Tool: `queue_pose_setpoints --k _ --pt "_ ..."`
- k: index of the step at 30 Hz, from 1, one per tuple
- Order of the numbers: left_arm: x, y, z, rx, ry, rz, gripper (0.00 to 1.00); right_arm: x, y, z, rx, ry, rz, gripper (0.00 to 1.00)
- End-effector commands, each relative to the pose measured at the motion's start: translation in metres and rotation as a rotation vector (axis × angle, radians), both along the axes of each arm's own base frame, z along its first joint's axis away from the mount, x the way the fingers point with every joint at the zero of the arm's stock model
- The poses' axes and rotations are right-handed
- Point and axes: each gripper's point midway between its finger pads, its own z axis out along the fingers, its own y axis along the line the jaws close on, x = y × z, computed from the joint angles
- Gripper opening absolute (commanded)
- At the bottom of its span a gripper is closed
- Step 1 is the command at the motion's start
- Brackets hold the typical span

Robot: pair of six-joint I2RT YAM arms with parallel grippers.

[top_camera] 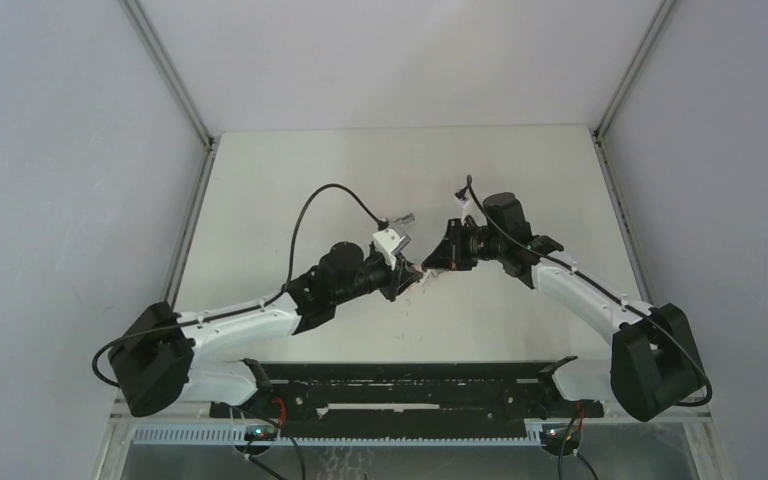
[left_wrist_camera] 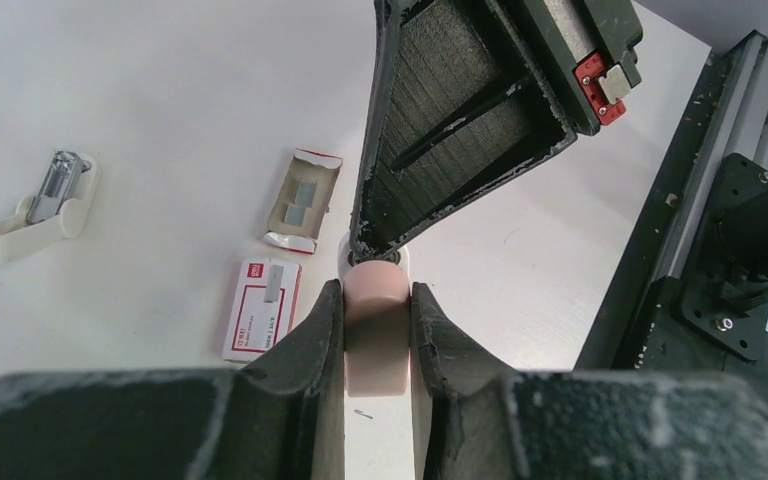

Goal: Load the staples into the stapler

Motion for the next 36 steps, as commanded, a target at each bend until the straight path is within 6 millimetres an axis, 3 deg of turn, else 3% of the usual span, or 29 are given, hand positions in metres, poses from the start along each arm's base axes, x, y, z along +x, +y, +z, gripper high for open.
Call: queue_pose_setpoints --k 1,6,11,15,22,23,25,28,32,36 --pt "0.013 0.003 0.071 -0.204 -0.164 0.062 0.0 0.001 -0.008 -0.014 -0.035 0.025 -0.036 0.0" --pt "0.007 0.009 0.078 -0.223 -0.184 0.056 0.0 0.016 -0.035 -0.031 -0.096 0.022 -0.151 0.0" --pt "0.004 0.01 0.083 -0.237 -0.194 0.047 0.0 0.019 -0.046 -0.048 -0.123 0.055 -0.181 0.0" --pt "0.003 0.009 0.08 -0.233 -0.186 0.038 0.0 0.02 -0.045 -0.043 -0.071 0.059 -0.19 0.0" --pt "0.008 0.019 0.07 -0.224 -0.171 0.099 0.0 0.034 -0.046 -0.016 0.023 -0.005 -0.249 0.0" --pt "0.009 0.022 0.069 -0.228 -0.173 0.113 0.0 0.037 -0.047 -0.013 0.037 -0.016 -0.255 0.03" --pt "0.011 0.026 0.068 -0.231 -0.175 0.137 0.0 0.043 -0.05 -0.009 0.047 -0.033 -0.273 0.22" --pt "0.01 0.03 0.069 -0.232 -0.178 0.144 0.0 0.05 -0.058 -0.004 0.052 -0.06 -0.3 0.41" --pt "0.011 0.038 0.069 -0.228 -0.178 0.168 0.0 0.051 -0.064 0.009 0.066 -0.12 -0.3 0.54" --pt "0.029 0.064 0.064 -0.218 -0.191 0.277 0.0 0.044 -0.075 0.023 0.063 -0.201 -0.32 0.6"
